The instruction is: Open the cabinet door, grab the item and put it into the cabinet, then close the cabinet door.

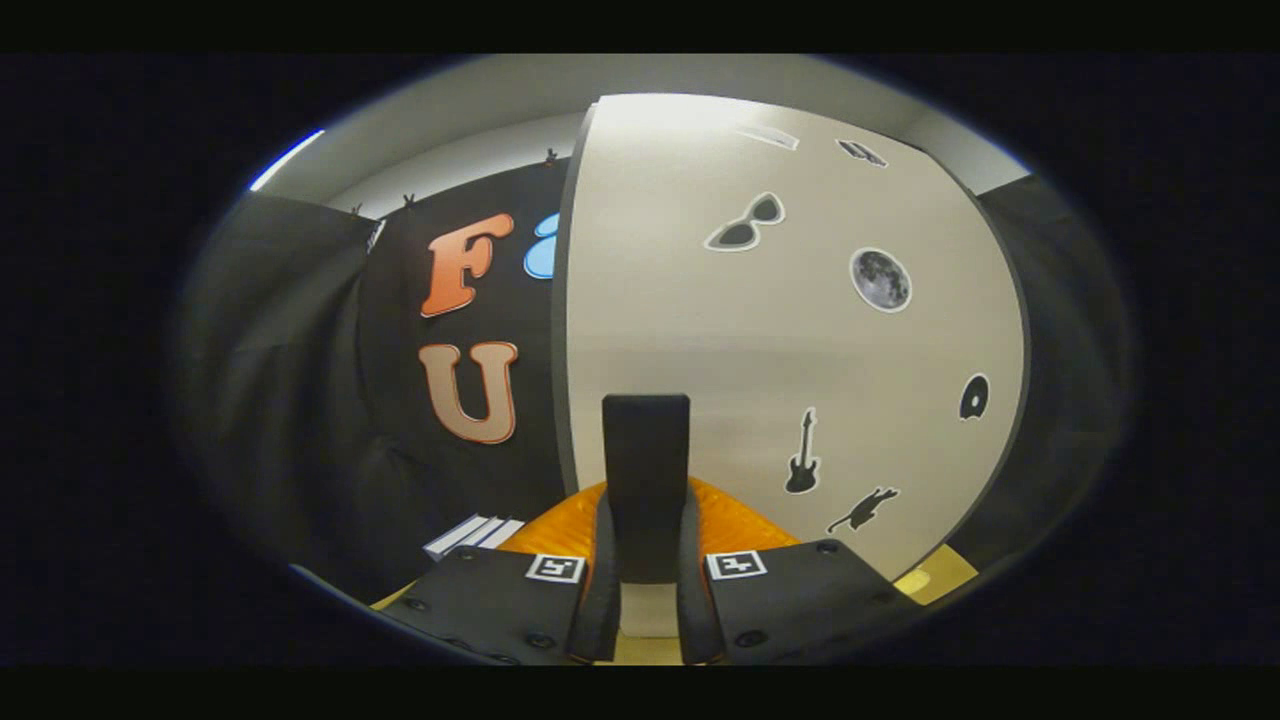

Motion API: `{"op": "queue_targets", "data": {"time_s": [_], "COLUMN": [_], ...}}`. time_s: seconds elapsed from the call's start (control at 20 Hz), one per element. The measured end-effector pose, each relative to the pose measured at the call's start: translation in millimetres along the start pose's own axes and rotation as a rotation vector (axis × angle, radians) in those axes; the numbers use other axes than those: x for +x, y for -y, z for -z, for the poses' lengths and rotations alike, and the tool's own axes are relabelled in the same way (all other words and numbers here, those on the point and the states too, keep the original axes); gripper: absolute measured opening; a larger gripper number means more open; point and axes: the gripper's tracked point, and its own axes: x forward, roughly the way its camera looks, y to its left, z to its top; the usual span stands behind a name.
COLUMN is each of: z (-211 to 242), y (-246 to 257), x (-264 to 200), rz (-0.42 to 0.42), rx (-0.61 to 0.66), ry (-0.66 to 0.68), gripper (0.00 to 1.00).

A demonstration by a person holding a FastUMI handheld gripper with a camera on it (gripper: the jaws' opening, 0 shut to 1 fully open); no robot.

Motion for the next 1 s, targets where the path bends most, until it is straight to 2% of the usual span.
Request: {"op": "queue_targets", "data": {"time_s": [0.25,0.6,0.75,1.0], "z": [8.6,11.4,11.0,12.6], "y": [19.2,64.7,93.3,144.9], "x": [-96.0,-191.6,-219.0,-262.5], "rz": [-0.106,-0.172,-0.150,-0.034], "rx": [0.023,0.061,0.080,0.066], "ry": [0.004,0.032,0.056,0.083], "gripper": [0.31,0.30,0.30,0.30]}}
